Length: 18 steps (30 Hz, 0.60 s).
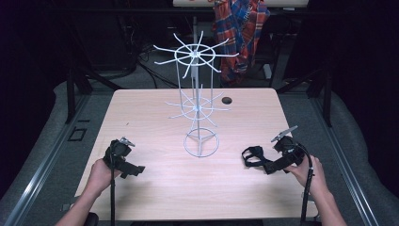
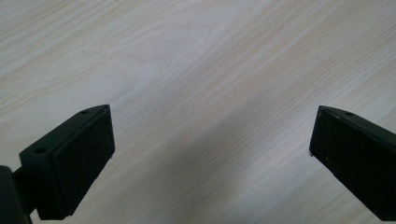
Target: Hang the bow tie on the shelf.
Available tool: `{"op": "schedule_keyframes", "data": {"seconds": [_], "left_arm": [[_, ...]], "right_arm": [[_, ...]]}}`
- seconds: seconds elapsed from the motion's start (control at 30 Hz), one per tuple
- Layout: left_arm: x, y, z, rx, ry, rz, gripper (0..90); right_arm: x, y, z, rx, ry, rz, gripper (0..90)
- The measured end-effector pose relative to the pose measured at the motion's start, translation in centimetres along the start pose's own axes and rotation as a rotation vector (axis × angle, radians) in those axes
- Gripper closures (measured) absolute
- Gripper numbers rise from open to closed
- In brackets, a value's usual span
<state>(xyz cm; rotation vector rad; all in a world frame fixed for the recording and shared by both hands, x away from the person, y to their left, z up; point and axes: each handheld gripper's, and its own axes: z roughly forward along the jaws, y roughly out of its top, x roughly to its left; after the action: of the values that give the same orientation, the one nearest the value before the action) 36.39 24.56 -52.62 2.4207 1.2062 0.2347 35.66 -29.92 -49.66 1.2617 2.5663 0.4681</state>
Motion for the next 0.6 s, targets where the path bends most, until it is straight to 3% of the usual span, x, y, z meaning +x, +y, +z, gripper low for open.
{"op": "schedule_keyframes", "data": {"seconds": [0.33,0.6], "left_arm": [[0.0,0.1,0.3,0.005,-0.003,-0.001,0.2],[-0.2,0.4,0.6,0.01,-0.001,0.007,0.2]], "right_arm": [[-0.1,0.2,0.4,0.019,0.034,0.025,7.9],[-0.4,0.6,1.2,0.005,0.111,0.133,1.7]]}}
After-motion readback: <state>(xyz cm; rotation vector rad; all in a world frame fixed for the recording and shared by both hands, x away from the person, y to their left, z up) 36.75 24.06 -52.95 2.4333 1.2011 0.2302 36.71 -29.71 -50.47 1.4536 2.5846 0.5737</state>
